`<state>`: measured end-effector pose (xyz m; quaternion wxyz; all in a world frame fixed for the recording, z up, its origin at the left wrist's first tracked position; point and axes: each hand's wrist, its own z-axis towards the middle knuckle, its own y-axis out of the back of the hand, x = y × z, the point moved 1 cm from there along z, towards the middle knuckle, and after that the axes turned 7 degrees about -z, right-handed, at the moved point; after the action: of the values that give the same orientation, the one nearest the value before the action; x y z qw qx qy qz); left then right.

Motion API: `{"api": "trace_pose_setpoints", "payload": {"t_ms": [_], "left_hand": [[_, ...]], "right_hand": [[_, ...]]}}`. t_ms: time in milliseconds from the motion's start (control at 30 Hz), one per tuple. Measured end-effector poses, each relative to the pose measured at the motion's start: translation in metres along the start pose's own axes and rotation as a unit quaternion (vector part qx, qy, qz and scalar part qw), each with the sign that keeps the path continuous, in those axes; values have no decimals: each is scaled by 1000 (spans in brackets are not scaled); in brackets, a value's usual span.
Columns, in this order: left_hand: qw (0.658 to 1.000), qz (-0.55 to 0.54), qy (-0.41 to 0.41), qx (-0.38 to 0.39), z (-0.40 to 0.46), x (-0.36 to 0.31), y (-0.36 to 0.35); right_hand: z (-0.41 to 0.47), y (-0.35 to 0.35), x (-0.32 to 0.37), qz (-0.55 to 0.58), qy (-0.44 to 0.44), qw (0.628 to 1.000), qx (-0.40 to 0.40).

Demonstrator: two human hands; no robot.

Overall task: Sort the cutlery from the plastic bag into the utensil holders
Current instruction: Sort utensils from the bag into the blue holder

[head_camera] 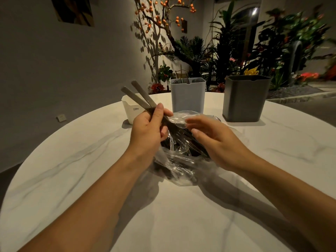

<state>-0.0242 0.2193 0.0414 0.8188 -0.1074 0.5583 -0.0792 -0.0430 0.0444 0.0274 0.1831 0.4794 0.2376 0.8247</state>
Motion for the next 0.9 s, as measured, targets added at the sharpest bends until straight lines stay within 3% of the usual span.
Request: {"api": "trace_pose_setpoints", "payload": {"t_ms": [67, 200, 433, 700, 900], "left_hand": [[999, -29, 33, 17, -1, 2, -1], [996, -65, 62, 28, -3, 2, -3], [997, -62, 44, 20, -2, 7, -5], [999, -28, 33, 30, -4, 9, -4], [991, 108, -8, 80, -6, 11, -3]], "right_hand": [[0, -2, 2, 15, -12, 1000, 14], [1, -3, 9, 154, -62, 985, 42], [3, 0, 7, 219, -106, 970, -24], [5, 4, 4, 190, -128, 970, -84], [6, 9, 6, 188, -135, 967, -107]]}}
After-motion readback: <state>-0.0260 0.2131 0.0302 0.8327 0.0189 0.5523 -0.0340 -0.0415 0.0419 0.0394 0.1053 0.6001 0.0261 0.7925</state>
